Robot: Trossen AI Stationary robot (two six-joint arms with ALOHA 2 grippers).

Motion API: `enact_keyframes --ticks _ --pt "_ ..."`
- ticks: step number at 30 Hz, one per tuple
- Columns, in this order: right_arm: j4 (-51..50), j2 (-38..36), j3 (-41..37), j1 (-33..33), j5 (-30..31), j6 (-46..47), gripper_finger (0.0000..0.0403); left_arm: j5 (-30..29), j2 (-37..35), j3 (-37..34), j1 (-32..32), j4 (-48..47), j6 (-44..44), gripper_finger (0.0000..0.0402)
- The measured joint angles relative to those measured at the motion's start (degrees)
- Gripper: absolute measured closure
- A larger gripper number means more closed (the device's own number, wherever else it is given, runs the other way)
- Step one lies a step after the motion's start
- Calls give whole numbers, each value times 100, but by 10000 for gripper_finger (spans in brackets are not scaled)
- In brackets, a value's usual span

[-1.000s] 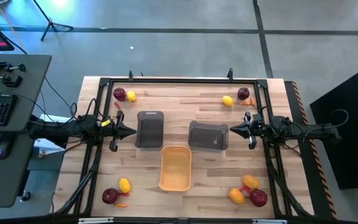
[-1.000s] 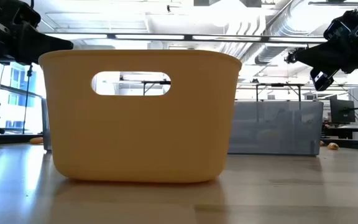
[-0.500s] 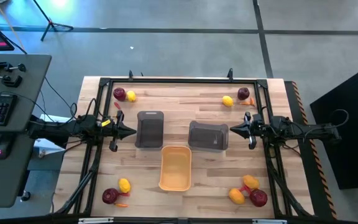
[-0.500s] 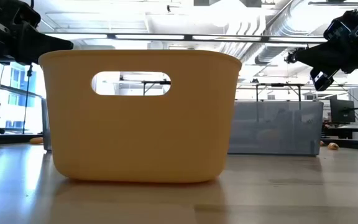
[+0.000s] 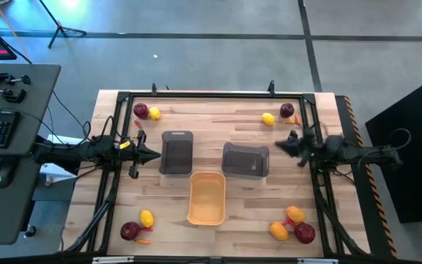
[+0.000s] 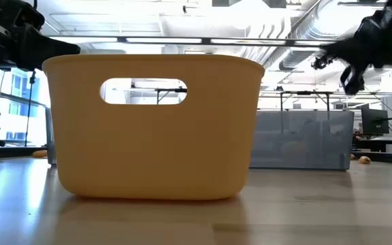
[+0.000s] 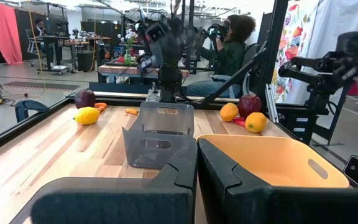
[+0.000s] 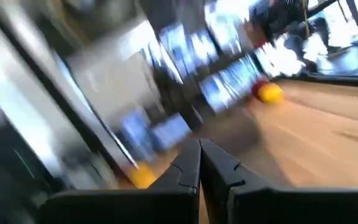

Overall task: Sort produce into baskets
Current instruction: Put the lemon into the right black bin

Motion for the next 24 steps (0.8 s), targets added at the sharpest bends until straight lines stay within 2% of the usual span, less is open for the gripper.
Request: enact_keyframes --ticks 2,3,6,7,9,12,15,18,20,24 --pt "853 20 0 -1 831 767 402 0 2 0 -2 0 0 401" --pt "1272 36 0 -7 1279 808 402 -2 0 -2 0 -2 0 401" --pt "2577 180 34 -52 2006 140 402 -1 2 -1 -2 -2 -2 402" --pt "2713 288 156 -82 2158 -171 402 -2 2 -1 -2 1 0 402" --pt "1878 559 662 -135 2384 -440 402 2 2 -2 -2 0 0 402" --pt "-640 1353 1705 -364 2498 -120 398 0 0 -2 -2 0 0 402" --pt "-2488 2305 2659 -844 2178 -201 371 0 0 -1 -2 2 0 402" --pt "-3770 3324 3368 -1612 1753 -306 313 0 0 -2 -2 2 0 402" --pt "-4246 4049 3712 -2234 1231 -531 263 0 2 -2 -2 -2 0 401" --pt "-4522 5556 4325 -3339 -62 -911 161 0 2 0 -2 -2 0 402"
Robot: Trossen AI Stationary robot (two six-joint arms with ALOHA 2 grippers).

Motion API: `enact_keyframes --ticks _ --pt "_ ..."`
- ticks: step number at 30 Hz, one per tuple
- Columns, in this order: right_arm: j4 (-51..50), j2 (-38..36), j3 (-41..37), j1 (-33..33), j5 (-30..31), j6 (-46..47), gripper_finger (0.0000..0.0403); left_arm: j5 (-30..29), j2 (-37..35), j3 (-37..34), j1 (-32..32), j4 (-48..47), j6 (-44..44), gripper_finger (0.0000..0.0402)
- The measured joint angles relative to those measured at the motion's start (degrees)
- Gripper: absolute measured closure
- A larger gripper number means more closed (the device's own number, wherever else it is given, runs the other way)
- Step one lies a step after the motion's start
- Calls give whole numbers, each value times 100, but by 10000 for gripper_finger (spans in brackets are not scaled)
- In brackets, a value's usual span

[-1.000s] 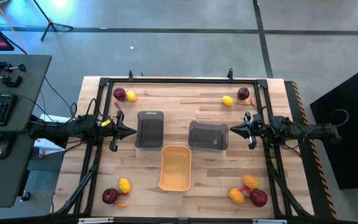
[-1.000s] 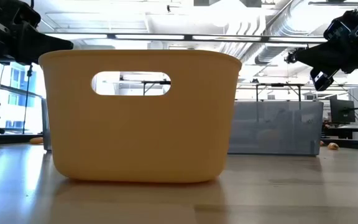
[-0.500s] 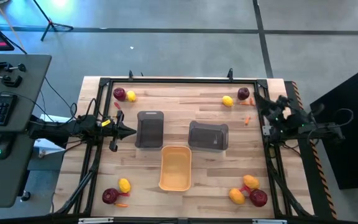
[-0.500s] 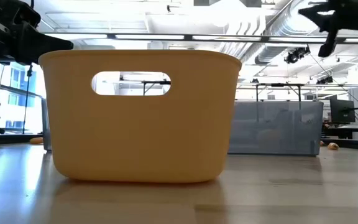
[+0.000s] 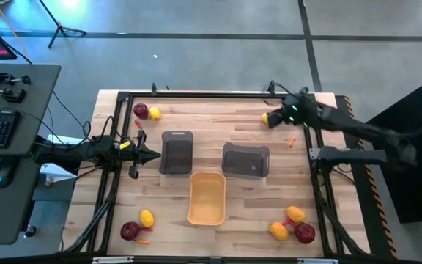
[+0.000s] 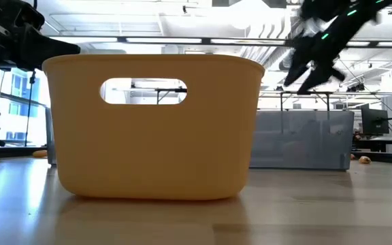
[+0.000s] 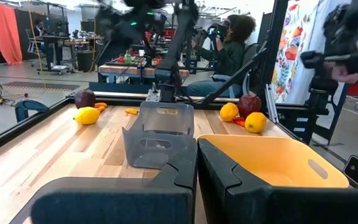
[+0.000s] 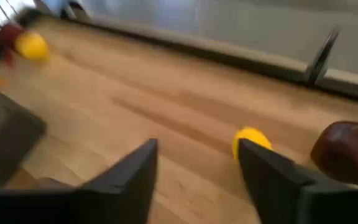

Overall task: Sort produce into baskets
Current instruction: Put the lemon into the right black bin

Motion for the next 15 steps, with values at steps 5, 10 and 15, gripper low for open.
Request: enact_keyframes --ticks 5,10,15 --pt "-714 1727 964 -786 -248 -452 68 0 -2 0 2 2 0 401" --pt "-1489 2997 2017 -916 -438 -1093 34 0 -2 0 0 2 0 401" --pt "-2020 3788 2469 -947 -461 -1622 32 0 0 -2 0 2 0 401"
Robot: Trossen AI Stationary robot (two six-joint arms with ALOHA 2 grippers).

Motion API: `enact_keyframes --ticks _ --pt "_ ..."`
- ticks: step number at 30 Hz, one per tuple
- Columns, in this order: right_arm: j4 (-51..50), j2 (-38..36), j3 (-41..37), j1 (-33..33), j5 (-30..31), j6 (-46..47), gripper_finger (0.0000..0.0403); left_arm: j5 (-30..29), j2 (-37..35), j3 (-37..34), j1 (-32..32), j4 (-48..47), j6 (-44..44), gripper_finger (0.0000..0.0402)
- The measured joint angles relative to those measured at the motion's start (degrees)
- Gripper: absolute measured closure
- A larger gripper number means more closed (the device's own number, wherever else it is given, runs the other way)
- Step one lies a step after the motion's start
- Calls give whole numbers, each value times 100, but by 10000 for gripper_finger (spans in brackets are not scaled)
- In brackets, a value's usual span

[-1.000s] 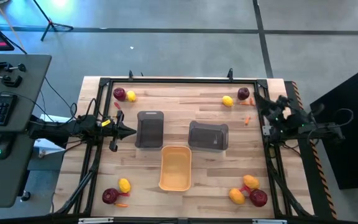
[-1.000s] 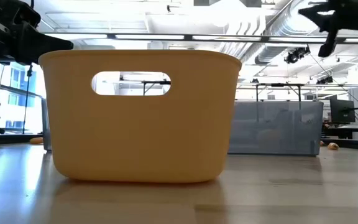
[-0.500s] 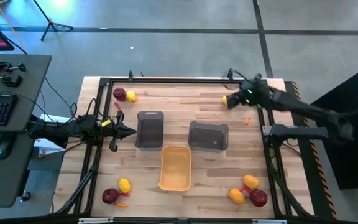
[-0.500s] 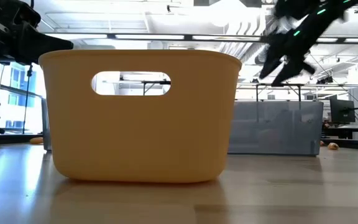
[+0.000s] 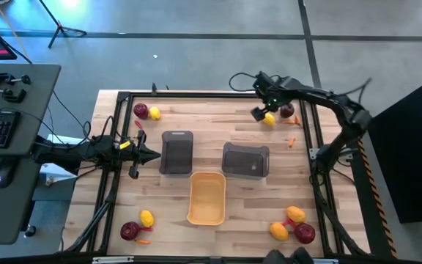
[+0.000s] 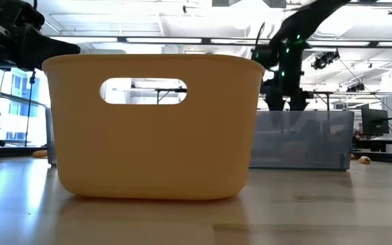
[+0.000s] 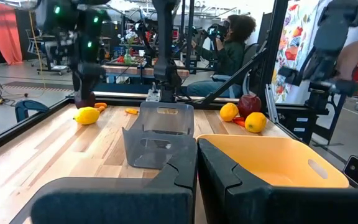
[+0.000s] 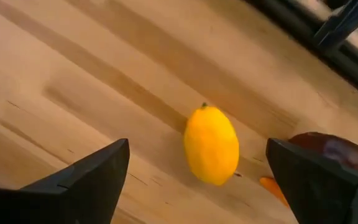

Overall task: Sort produce into baskets
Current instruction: Put the lemon into the right black bin

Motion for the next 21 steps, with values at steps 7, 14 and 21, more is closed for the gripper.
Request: enact_keyframes --ticks 7,14,21 --pt "134 627 -105 -257 8 -113 32 0 0 1 0 0 0 402" --pt "199 1097 -109 -329 -49 -361 33 0 0 0 2 -2 0 401" --pt "158 1224 -111 -240 33 -553 98 0 0 0 0 -2 0 401"
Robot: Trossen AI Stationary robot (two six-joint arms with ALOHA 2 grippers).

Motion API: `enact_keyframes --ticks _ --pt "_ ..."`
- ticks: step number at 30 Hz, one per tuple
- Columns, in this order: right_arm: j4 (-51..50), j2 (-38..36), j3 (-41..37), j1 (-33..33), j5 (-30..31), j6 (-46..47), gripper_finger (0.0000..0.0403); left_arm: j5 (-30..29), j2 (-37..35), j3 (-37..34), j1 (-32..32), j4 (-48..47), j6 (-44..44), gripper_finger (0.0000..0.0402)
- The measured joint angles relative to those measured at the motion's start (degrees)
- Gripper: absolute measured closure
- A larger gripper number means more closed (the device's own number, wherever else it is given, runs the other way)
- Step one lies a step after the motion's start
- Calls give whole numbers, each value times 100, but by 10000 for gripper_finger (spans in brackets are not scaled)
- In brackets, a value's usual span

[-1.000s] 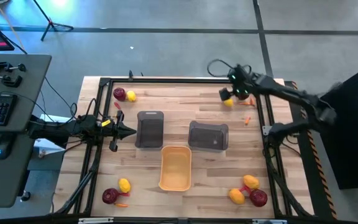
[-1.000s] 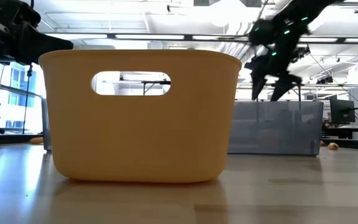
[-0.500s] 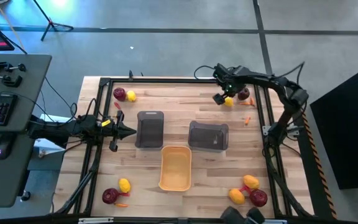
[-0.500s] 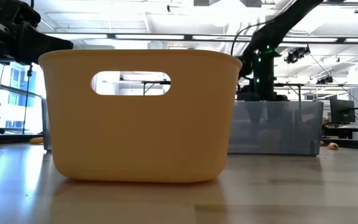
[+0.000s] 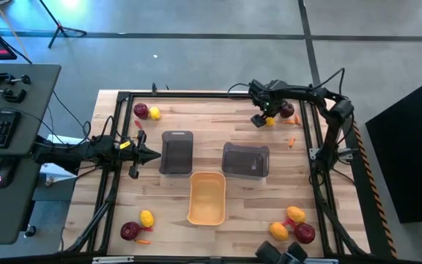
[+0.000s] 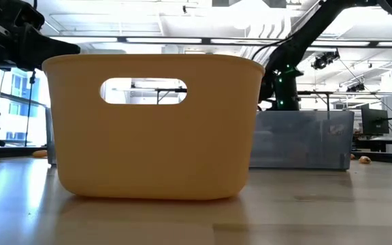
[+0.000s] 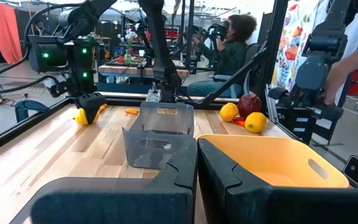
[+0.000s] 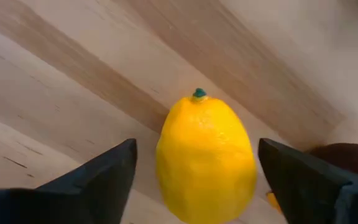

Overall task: Sort produce into baskets
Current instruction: Put the lemon into the right black bin

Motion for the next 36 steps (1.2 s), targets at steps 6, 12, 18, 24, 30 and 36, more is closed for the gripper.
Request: enact_keyframes --ticks 6,12,18,24,30,36 --pt "-214 -64 2 3 0 -301 217 0 -2 2 0 1 -1 401" --pt "4 -948 2 114 -825 -519 261 -2 -2 1 0 2 0 401" --pt "483 -2322 1 688 -2818 -140 240 -2 -1 1 0 2 0 401" --pt "61 -2982 -23 2219 -3007 314 205 -2 -1 0 0 2 0 401" --pt "-232 -2850 -33 3859 -1592 350 201 0 -2 2 0 2 0 402" --pt "-292 -2451 -33 4406 -735 352 200 -2 -2 0 2 2 0 401"
